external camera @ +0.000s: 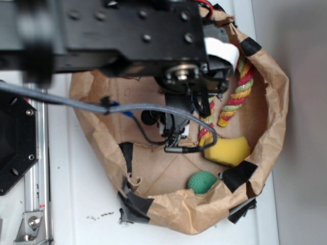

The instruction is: Grab the wood chip.

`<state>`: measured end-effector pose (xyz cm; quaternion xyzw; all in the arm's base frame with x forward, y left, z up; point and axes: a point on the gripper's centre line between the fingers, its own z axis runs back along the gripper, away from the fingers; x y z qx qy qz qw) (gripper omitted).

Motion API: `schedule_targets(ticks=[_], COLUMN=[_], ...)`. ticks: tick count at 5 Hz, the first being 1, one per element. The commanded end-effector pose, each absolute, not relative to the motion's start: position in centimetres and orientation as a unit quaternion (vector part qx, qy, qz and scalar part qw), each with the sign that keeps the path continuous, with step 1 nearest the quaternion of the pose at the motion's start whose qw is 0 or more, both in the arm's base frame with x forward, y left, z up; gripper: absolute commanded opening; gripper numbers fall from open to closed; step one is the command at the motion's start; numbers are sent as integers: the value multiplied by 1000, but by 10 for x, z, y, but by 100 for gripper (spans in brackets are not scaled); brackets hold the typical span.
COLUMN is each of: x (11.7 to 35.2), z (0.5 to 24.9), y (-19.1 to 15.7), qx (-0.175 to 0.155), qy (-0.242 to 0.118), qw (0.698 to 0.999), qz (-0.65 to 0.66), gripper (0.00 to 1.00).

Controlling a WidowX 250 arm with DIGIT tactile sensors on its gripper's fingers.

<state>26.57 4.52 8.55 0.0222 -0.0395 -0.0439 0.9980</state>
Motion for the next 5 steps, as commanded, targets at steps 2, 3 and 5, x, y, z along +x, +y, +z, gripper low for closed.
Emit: schedule_targets(ticks=[2, 3, 5], x=[264, 264, 270], z=[71, 71, 54], y=[66, 66, 57], qx=[26, 26, 32], qy=[-45, -45, -35], qw=[997, 997, 996], qz=[-50, -50, -70], gripper=[100, 100, 100])
